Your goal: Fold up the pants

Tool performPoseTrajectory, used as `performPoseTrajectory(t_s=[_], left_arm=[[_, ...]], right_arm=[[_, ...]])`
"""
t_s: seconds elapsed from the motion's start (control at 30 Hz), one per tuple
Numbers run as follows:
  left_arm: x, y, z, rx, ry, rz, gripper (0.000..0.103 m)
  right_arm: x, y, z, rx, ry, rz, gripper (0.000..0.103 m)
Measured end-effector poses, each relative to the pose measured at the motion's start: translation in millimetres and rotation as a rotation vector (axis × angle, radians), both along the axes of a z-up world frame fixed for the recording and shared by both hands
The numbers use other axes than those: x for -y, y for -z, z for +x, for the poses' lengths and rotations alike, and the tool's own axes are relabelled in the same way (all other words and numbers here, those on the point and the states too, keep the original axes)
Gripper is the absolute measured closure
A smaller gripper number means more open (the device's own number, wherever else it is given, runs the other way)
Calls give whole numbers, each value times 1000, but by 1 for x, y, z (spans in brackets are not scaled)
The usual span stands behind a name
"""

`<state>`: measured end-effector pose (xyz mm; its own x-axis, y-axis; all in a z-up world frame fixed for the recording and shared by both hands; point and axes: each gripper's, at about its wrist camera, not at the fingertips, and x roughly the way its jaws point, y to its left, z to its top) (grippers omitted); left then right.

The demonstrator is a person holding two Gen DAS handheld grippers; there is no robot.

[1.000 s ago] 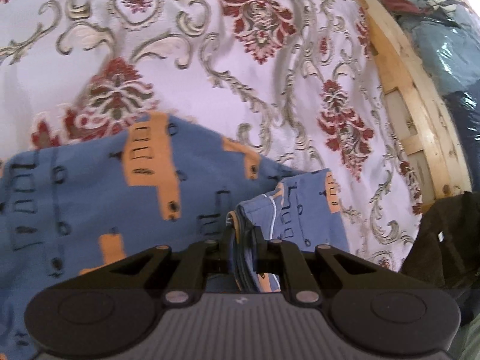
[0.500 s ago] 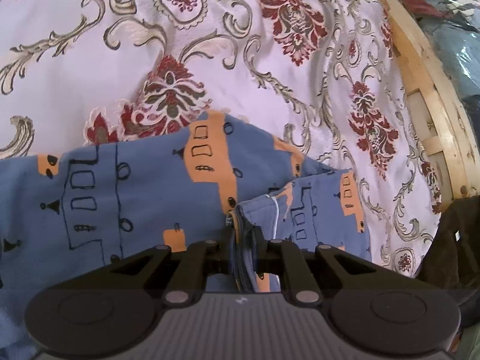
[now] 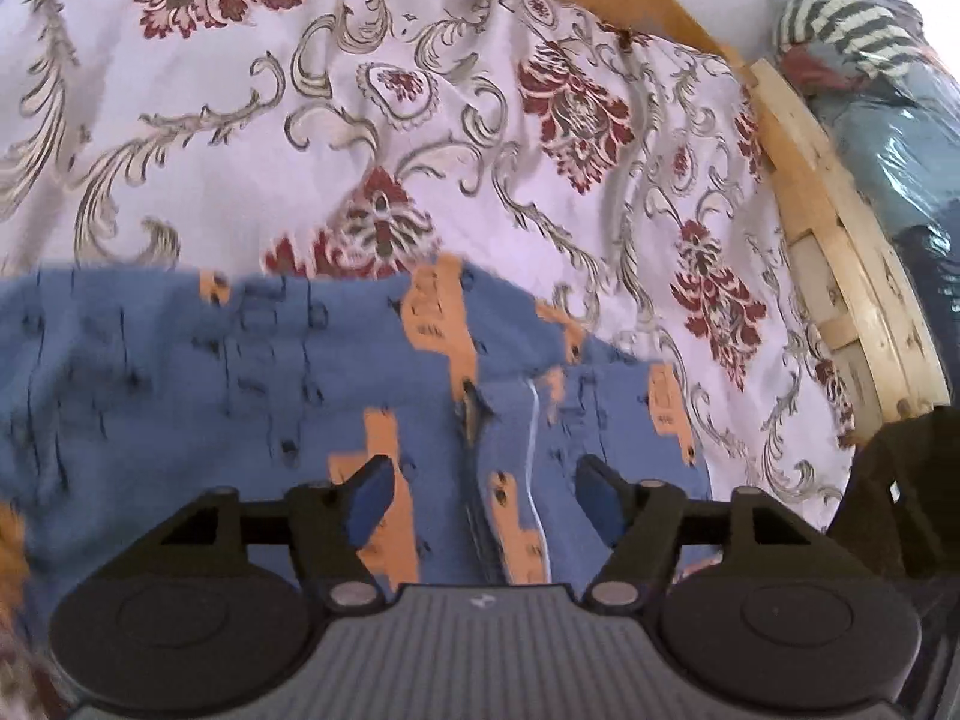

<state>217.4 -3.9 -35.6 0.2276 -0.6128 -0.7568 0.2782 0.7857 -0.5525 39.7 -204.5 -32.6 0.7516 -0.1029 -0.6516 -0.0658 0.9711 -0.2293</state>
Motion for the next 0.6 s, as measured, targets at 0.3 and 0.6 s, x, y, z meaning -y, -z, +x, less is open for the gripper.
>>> performPoseTrajectory(t_s=[0.3,0.6], left_arm=[[43,29,-51,72,21,287,31],[13,14,-70,26,-141,206,13]], right_arm=[[42,36,19,-115,231,-121,13],[35,18,4,24,214,-153,3]])
